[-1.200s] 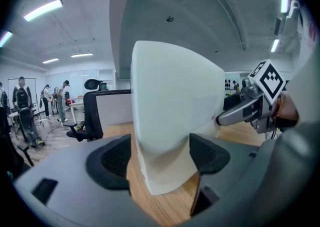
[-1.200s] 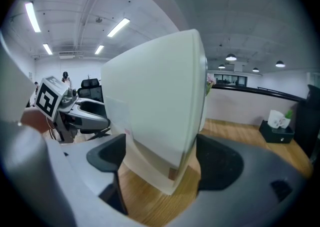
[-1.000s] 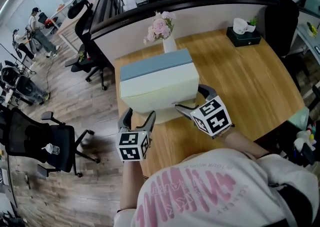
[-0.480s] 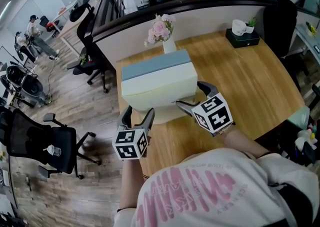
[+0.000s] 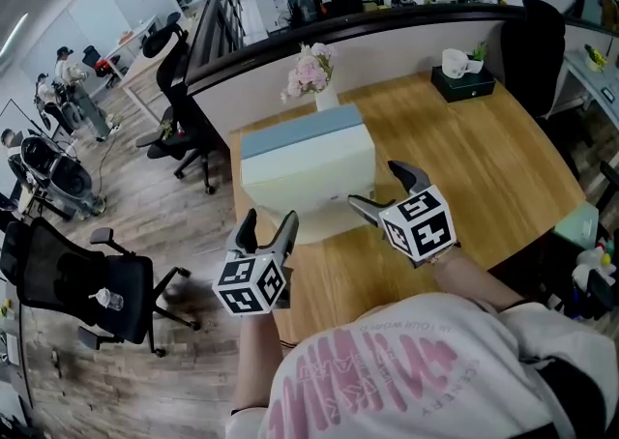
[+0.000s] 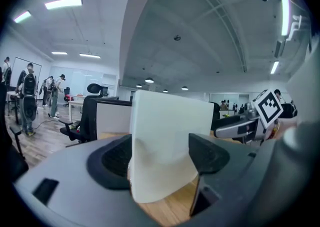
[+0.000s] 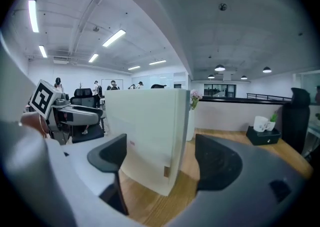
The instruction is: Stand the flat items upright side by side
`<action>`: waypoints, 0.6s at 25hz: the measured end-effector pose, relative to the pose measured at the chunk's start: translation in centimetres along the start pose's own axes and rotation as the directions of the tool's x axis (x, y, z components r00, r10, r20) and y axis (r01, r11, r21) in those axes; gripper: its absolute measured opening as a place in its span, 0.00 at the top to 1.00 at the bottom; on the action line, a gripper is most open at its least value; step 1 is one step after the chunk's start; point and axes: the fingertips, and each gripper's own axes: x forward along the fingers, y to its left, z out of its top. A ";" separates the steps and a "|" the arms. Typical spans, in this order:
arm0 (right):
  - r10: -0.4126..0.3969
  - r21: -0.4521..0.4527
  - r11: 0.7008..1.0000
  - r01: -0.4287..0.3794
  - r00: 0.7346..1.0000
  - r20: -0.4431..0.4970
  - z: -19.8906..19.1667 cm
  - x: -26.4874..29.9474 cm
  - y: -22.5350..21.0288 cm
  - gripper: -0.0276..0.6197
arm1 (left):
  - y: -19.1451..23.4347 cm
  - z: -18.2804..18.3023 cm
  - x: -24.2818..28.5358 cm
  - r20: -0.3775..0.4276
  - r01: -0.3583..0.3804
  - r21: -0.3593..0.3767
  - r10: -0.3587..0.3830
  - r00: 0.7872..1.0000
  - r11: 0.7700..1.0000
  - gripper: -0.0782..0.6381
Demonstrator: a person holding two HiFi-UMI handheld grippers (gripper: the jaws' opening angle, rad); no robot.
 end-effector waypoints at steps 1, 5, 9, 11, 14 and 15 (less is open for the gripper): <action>-0.008 0.013 1.000 0.008 1.000 0.008 0.1 -0.4 -0.1 0.29 | -0.1 0.2 -0.4 0.010 -0.003 -0.007 0.003 1.000 1.000 0.39; -0.037 0.045 0.998 0.036 0.999 0.030 -0.1 -2.0 -0.2 0.30 | -0.7 0.7 -2.2 0.051 -0.010 -0.040 0.012 0.999 0.999 0.40; -0.105 0.098 0.990 0.102 0.994 0.030 -1.1 -3.5 -1.1 0.45 | -1.4 0.7 -4.1 0.087 -0.016 -0.043 0.020 0.996 0.999 0.47; -0.129 0.178 0.976 0.122 0.991 0.028 -2.2 -4.1 -1.5 0.59 | -1.5 0.0 -4.9 0.087 -0.028 -0.041 0.032 0.996 0.999 0.50; -0.160 0.279 0.949 0.150 0.987 0.013 -4.5 -4.9 -2.2 0.85 | -1.7 -2.0 -5.7 0.066 -0.036 -0.090 0.042 0.997 0.995 0.59; -0.171 0.287 0.944 0.163 0.985 0.002 -5.3 -5.1 -2.3 0.89 | -2.0 -2.9 -5.8 0.052 -0.035 -0.111 0.041 0.998 0.993 0.62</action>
